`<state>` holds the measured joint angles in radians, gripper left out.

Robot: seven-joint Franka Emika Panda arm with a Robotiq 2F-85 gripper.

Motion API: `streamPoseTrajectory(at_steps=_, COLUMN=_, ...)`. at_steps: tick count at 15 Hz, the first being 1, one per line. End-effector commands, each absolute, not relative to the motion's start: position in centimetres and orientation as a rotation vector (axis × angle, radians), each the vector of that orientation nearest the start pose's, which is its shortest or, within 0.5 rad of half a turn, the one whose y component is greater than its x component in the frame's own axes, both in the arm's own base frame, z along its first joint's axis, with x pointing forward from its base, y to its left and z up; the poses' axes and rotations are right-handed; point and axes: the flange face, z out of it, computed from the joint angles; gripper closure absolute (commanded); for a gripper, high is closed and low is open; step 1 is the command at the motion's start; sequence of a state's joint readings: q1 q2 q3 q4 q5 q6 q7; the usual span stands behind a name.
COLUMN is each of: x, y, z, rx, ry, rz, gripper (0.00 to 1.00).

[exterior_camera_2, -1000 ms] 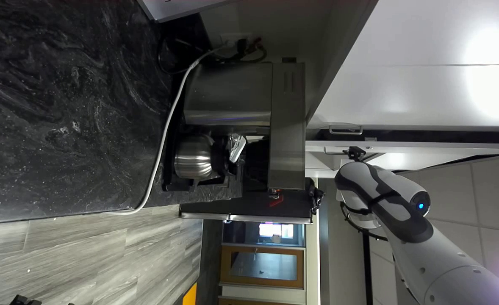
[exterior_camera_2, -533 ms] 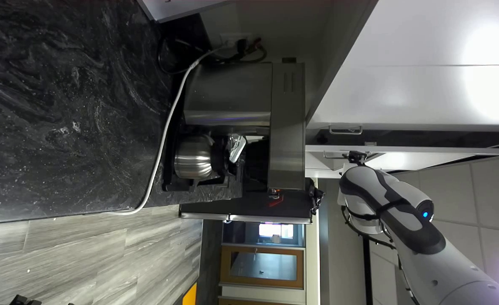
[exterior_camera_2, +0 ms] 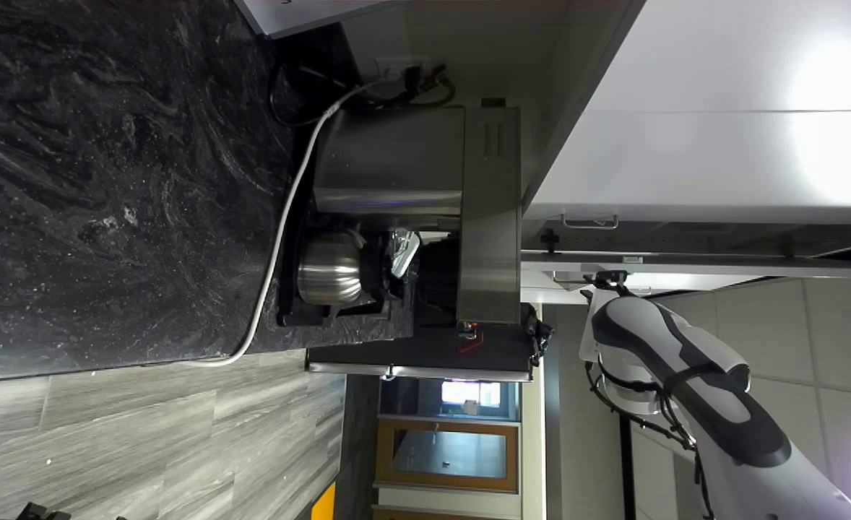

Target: Open the first top kitchen cabinet on the right

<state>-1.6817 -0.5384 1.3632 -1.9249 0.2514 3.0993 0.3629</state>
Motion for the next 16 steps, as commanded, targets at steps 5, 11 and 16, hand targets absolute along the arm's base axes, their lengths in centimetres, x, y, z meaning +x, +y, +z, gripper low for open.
streamPoseTrajectory(at_steps=5, x=53.5, y=-11.0, z=68.3, rx=-2.573, ry=0.938, rz=-2.092, gripper=1.0)
streamPoseTrajectory(at_steps=11, x=52.1, y=-13.0, z=68.8, rx=-2.586, ry=0.87, rz=-2.058, gripper=0.97)
streamPoseTrajectory(at_steps=16, x=50.7, y=-13.4, z=69.7, rx=-2.585, ry=0.813, rz=-2.043, gripper=0.97)
